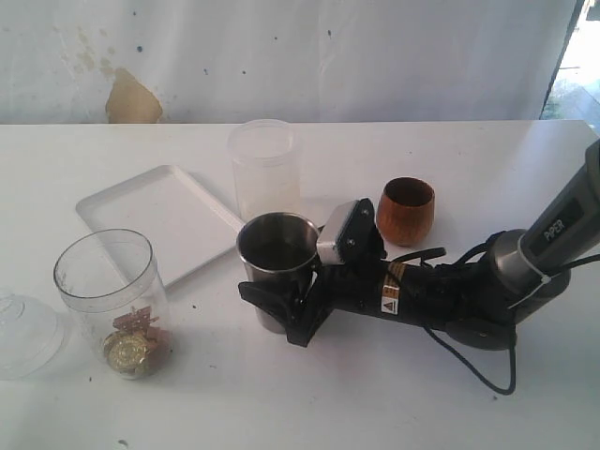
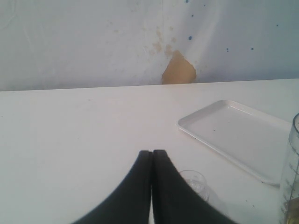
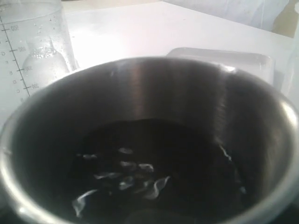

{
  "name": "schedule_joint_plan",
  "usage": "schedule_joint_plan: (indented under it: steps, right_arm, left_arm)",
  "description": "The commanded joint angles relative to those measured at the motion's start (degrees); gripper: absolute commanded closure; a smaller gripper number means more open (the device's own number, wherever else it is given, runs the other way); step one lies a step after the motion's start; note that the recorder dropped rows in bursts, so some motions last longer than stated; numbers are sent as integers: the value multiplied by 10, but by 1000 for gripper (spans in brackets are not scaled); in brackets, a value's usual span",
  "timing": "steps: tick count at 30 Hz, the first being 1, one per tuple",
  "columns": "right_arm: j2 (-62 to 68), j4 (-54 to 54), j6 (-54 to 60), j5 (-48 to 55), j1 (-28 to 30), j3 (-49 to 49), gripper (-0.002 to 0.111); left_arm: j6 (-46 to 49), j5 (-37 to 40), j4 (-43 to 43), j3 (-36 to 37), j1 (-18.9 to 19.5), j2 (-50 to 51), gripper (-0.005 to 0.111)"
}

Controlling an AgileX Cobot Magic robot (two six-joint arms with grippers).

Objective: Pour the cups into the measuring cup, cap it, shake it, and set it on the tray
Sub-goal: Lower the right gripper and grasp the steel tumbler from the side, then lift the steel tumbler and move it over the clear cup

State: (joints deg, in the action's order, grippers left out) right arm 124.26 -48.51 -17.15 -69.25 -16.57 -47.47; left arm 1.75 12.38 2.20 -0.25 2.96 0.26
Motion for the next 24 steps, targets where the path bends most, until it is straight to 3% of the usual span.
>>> schedule_joint_plan:
  steps: [1,4,11,24]
  right_arm:
    - [-1,-16,-35,-7,-1,1,107]
    - [-5,-18,-101,-7,-1,0,108]
    - [-69,-36,-101,-7,-6,0,108]
    - [-209,-51,-197,130,-66,-58,108]
  left_arm:
    - [-2,-7,0,2,-3,-3,106]
    - [-2,-7,0,2,-3,-3,106]
    - [-2,-7,0,2,-3,-3,106]
    - [-2,-7,0,2,-3,-3,106]
